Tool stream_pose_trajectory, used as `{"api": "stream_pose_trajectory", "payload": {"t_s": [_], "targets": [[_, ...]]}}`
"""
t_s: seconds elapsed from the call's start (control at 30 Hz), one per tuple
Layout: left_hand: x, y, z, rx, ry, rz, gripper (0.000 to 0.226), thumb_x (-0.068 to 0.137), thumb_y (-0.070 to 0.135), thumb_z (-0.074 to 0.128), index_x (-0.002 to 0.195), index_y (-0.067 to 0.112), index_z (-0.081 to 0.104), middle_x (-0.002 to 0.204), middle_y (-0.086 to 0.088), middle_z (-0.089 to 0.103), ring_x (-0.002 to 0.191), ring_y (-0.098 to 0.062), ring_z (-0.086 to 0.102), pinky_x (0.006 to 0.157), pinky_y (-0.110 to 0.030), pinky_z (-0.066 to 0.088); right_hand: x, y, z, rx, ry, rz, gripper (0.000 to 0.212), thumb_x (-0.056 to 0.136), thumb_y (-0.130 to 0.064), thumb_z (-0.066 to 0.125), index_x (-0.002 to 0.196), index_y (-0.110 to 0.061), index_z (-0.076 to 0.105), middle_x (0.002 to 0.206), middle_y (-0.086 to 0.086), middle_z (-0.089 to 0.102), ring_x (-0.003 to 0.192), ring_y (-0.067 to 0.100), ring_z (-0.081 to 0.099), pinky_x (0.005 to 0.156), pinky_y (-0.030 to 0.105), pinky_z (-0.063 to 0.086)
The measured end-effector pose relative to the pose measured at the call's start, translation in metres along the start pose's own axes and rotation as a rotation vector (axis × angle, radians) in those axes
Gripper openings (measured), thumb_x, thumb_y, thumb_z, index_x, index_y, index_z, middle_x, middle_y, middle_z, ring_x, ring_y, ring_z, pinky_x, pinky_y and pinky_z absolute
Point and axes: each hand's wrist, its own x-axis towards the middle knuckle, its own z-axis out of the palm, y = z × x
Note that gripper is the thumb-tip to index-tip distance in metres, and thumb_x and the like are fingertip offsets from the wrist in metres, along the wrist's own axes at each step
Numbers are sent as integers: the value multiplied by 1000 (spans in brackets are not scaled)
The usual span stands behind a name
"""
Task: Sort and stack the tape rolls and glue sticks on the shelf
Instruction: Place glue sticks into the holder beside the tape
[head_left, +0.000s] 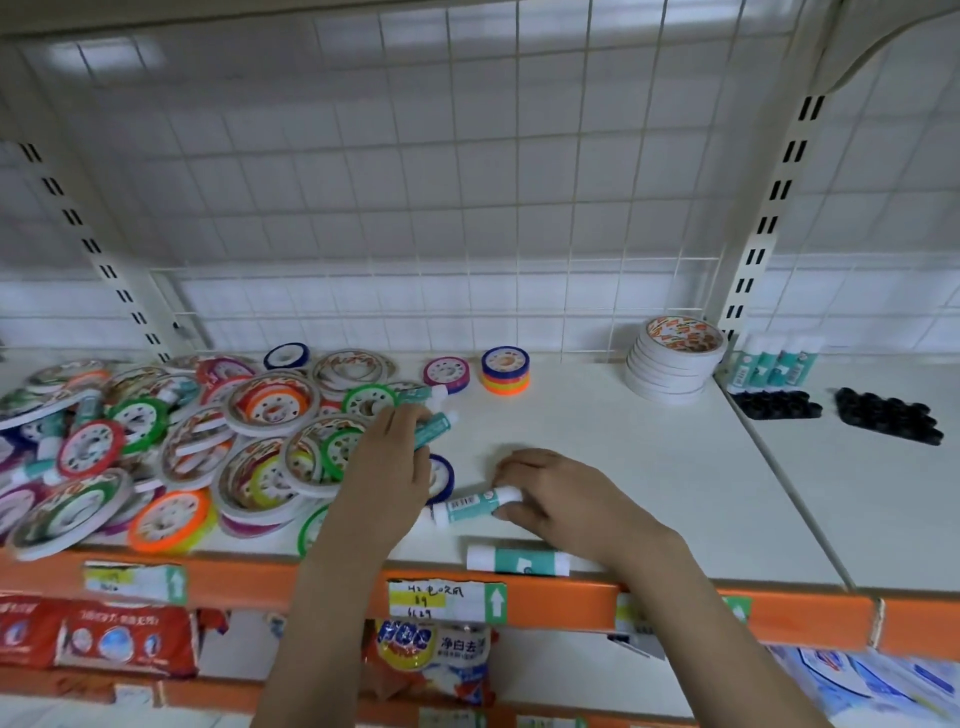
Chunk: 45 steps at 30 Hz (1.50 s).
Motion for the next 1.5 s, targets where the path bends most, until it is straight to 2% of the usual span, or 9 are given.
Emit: {"api": "stream_pose_trajectory", "payload": {"t_s": [0.27, 0.47, 0.63, 0.77, 0.9, 1.03, 1.17, 1.37, 1.5], "targets": [[4, 49, 27, -72, -16, -16, 14, 88, 9, 59, 100, 6, 53, 88, -3, 52, 72, -17, 43, 58, -26, 28, -62, 40, -31, 121, 209, 225, 36, 88, -43, 49, 112, -18, 60, 108, -3, 62, 97, 17, 57, 79, 31, 46], [16, 112, 66, -182, -51, 36, 17, 83, 9, 67, 88, 12, 51, 77, 4, 49, 69, -17, 47, 54, -16, 30, -121, 79, -71, 167, 394, 366, 27, 85, -35, 56, 102, -16, 63, 94, -6, 65, 79, -2, 54, 67, 11, 34], [25, 153, 95, -252, -67, 92, 27, 82, 9, 68, 109, 8, 62, 91, 2, 50, 78, -17, 51, 73, -26, 39, -151, 123, -97, 117, 475, 460, 12, 92, -22, 57, 99, -15, 63, 97, 0, 66, 91, 16, 58, 78, 33, 45], [31, 175, 112, -205, -58, 118, 46, 88, 16, 61, 132, 9, 50, 102, -6, 53, 90, -22, 52, 79, -25, 38, -163, 150, -119, 99, 482, 451, 13, 92, -21, 54, 83, -13, 57, 85, 1, 62, 84, 15, 55, 75, 33, 45], [37, 196, 121, -165, -30, 98, 52, 91, 17, 57, 139, 8, 40, 111, -13, 55, 102, -28, 53, 87, -31, 38, -165, 177, -138, 10, 490, 461, 24, 93, -20, 56, 113, -8, 61, 93, 3, 53, 77, 18, 51, 68, 25, 36], [37, 212, 129, -228, 26, 57, 47, 87, 12, 62, 130, 7, 44, 109, -11, 59, 99, -26, 57, 78, -25, 37, -160, 200, -148, 23, 475, 444, 35, 94, -19, 55, 128, -11, 54, 100, -1, 51, 86, 17, 52, 74, 23, 37], [33, 219, 138, -220, 45, 48, 32, 86, 9, 63, 115, 8, 50, 96, -6, 59, 86, -24, 59, 70, -26, 37, -146, 220, -155, 96, 468, 416, 26, 94, -18, 53, 119, -13, 55, 96, -8, 55, 89, 11, 54, 75, 18, 36], [28, 227, 144, -225, 97, -12, 36, 87, 9, 60, 122, 13, 53, 99, -4, 61, 79, -15, 56, 72, -27, 44, -124, 241, -161, 60, 485, 417, 19, 92, -21, 55, 109, -12, 55, 97, 4, 66, 91, 24, 60, 80, 37, 49], [23, 231, 150, -224, 100, -35, 46, 87, 8, 61, 131, 16, 48, 97, 3, 56, 74, -4, 49, 66, -10, 32, -121, 250, -148, 15, 505, 399, 19, 95, -24, 52, 106, -9, 58, 100, 6, 66, 89, 26, 60, 74, 35, 48]]}}
